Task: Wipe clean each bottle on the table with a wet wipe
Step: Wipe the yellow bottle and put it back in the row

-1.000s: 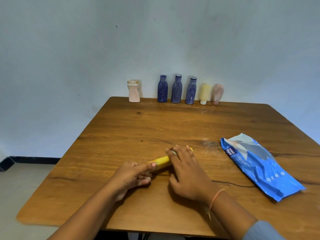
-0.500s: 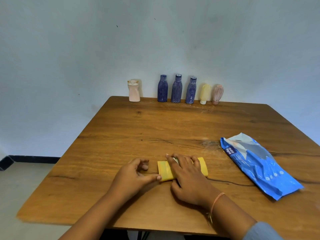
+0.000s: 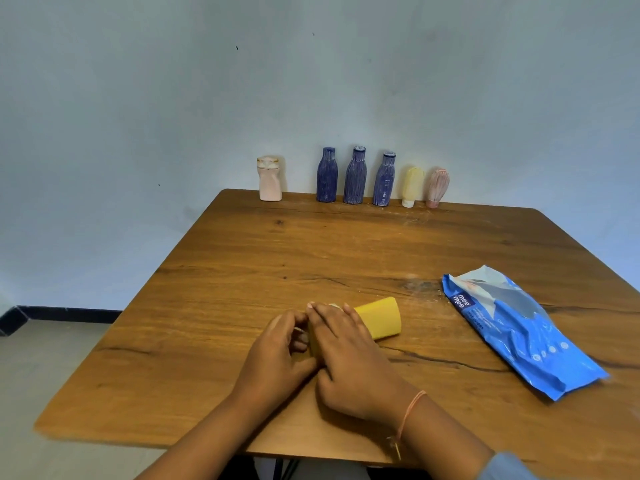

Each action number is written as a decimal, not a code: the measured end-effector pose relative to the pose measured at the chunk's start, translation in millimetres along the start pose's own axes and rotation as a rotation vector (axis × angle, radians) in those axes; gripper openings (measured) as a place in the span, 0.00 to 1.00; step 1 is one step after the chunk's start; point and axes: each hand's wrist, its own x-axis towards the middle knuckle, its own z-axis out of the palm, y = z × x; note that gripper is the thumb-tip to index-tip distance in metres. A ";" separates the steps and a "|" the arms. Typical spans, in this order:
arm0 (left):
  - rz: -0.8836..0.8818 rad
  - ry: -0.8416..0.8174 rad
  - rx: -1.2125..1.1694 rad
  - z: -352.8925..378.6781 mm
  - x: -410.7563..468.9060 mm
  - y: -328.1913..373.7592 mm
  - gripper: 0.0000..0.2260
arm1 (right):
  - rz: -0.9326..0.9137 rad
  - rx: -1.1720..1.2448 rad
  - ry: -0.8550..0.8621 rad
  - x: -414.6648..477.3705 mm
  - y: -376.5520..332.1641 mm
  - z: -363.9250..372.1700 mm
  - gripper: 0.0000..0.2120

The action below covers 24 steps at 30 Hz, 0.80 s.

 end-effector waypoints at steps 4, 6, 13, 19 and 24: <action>0.018 0.012 -0.025 -0.5 -2.5 -1.1 0.24 | 0.042 -0.087 -0.014 -2.5 19.6 -8.7 0.34; 0.016 0.021 -0.026 0.4 -2.2 -1.8 0.26 | 0.151 -0.116 -0.002 -6.5 38.5 -15.6 0.34; -0.032 0.012 -0.065 0.3 -0.7 0.8 0.25 | 0.266 -0.069 0.018 -4.5 31.5 -12.9 0.35; -0.117 -0.012 -0.111 -5.0 -0.4 2.8 0.17 | 0.022 0.053 -0.042 0.1 -8.8 10.9 0.34; -0.207 -0.050 -0.206 -5.0 3.4 1.9 0.24 | 0.198 -0.025 -0.073 -11.1 47.4 2.3 0.30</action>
